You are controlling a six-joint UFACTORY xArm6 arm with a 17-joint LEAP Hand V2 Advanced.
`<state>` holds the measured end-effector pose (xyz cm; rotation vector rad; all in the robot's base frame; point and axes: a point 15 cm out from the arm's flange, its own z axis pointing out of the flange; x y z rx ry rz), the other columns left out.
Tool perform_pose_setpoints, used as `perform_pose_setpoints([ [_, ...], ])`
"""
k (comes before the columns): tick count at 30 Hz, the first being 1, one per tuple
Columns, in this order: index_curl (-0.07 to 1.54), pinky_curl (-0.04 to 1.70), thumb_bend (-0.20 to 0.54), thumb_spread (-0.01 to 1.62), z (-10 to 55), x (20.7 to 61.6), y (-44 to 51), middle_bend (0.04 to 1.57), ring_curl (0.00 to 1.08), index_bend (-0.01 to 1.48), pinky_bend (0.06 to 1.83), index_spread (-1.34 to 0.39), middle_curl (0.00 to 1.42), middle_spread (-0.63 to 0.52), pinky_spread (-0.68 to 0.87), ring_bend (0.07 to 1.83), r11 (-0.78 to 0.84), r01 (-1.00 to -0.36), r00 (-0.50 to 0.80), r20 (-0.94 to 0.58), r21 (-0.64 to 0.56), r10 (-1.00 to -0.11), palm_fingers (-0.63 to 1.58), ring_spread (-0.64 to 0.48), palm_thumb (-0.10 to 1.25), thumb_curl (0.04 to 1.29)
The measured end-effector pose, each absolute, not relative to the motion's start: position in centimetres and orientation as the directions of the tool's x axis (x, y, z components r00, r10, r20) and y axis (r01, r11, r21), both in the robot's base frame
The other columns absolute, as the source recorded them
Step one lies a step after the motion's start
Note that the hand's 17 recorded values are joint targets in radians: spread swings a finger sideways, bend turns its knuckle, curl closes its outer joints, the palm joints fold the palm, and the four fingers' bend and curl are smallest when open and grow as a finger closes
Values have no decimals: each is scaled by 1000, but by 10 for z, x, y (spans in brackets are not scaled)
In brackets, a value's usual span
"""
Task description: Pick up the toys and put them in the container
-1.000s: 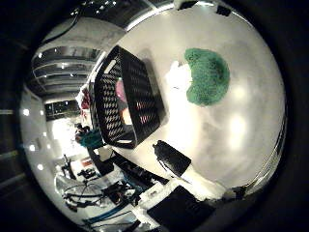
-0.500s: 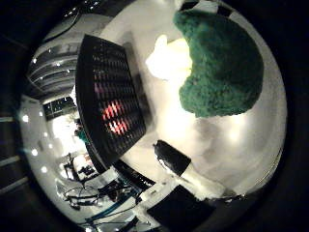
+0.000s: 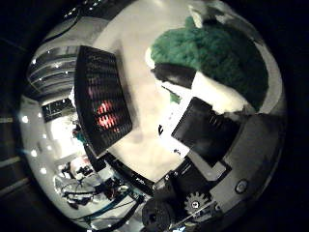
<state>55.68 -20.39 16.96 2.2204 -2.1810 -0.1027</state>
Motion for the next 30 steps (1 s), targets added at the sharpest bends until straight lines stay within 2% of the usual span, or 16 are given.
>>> perform_pose_setpoints([
  [1,637,576,34,1018,182,548,-207,1125,545,951,1144,-294,641,-142,-245,1249,-11,-998,9,-27,65,-1000,1350,-196,949,414],
  [4,685,649,14,1000,224,529,-221,1209,574,1044,1223,-259,658,-126,-231,1332,17,-999,-17,-11,38,-1000,1269,-180,1001,465],
  [14,716,786,-16,988,366,463,-185,1300,582,1117,1238,-216,645,-110,-207,1412,-25,-1000,25,15,-15,-1000,1202,-165,1018,545],
  [20,713,862,-17,988,424,452,-104,1319,572,1133,1197,-206,626,-107,-209,1423,-133,-989,131,34,-71,-991,1199,-162,1013,573],
  [30,706,935,-17,989,432,445,100,1329,564,1137,1152,-202,609,-106,-217,1431,-311,-947,311,12,-81,-950,1201,-162,1009,589],
])
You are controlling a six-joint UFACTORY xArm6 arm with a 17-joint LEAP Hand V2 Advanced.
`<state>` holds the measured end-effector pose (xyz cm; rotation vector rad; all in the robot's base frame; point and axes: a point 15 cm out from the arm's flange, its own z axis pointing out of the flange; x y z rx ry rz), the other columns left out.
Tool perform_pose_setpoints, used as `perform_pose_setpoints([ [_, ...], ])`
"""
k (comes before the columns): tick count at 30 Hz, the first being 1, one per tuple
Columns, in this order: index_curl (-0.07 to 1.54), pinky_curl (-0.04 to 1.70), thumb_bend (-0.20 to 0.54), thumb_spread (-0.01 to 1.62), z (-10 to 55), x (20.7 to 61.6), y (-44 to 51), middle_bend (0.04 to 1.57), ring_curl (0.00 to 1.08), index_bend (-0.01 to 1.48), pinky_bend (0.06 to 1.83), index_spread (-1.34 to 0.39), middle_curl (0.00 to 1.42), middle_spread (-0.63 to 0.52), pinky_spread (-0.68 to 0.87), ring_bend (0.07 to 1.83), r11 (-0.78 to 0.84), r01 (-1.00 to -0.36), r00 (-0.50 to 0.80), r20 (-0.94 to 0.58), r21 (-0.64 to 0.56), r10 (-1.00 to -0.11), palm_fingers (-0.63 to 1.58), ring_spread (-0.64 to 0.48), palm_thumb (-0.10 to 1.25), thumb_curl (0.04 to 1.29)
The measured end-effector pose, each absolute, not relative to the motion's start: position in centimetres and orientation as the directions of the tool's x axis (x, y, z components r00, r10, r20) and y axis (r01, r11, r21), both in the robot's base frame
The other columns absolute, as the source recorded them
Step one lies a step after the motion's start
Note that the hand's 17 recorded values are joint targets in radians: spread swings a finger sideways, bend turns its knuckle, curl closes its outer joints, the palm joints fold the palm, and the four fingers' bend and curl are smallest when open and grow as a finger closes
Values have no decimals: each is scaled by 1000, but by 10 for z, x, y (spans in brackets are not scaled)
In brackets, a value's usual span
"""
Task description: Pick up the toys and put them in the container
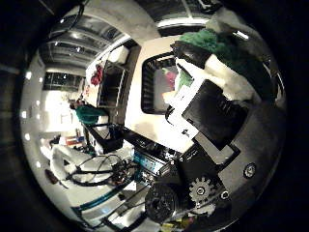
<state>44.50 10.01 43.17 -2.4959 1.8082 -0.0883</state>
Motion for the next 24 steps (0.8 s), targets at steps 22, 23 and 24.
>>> perform_pose_setpoints([
  [22,363,452,-24,1029,347,498,196,314,181,386,446,-503,276,4,430,374,-399,-912,400,12,-92,-917,-35,207,806,483],
  [23,355,428,-23,1032,347,495,193,275,177,359,419,-506,273,8,440,336,-401,-913,401,12,-82,-916,-15,212,802,476],
  [24,353,421,-23,1033,347,490,189,264,176,350,410,-505,274,9,444,321,-399,-915,399,12,-64,-917,-8,214,802,473],
])
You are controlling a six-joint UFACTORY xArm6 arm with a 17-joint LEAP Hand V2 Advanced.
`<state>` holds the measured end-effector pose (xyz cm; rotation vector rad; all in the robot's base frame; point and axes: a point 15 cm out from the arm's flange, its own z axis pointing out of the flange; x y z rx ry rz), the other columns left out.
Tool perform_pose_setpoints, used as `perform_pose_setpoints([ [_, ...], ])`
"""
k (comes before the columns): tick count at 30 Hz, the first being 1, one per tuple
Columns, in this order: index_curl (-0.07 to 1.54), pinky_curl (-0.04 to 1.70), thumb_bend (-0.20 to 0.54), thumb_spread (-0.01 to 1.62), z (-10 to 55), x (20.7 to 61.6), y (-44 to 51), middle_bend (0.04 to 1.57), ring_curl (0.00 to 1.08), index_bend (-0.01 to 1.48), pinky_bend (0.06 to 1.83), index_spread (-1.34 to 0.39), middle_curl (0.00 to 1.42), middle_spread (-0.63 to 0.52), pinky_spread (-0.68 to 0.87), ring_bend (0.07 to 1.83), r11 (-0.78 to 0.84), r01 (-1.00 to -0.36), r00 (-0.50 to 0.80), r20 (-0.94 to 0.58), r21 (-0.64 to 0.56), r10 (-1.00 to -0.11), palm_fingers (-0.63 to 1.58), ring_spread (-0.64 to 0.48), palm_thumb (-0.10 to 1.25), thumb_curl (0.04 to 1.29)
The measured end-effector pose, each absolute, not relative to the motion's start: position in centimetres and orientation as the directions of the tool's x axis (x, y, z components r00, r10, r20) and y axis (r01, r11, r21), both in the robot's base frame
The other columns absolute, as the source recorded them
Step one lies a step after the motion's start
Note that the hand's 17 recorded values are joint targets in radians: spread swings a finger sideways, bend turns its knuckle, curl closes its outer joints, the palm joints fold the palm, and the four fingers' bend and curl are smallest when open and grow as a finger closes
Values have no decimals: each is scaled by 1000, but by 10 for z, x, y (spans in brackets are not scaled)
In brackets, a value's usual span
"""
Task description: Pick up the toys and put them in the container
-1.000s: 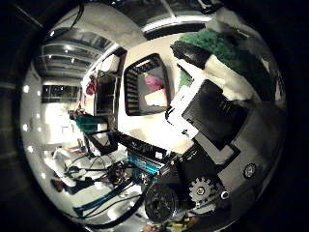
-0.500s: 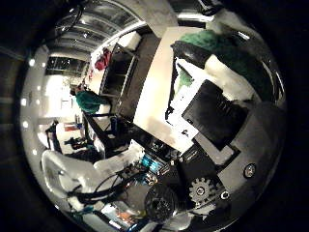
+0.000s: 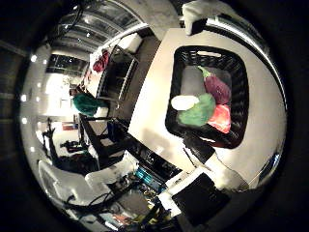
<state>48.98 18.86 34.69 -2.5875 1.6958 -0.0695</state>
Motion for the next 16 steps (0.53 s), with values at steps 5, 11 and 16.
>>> perform_pose_setpoints([
  [5,343,374,-22,1036,351,457,162,190,177,287,360,-509,280,13,440,243,-391,-920,391,11,-22,-921,44,222,800,454],
  [11,348,352,-23,1045,336,422,117,174,186,255,331,-502,278,12,438,189,-347,-937,348,33,23,-937,79,218,786,439],
  [16,355,340,-21,1055,343,402,77,180,185,253,315,-501,277,14,435,179,-281,-960,281,47,15,-959,99,218,784,428],
])
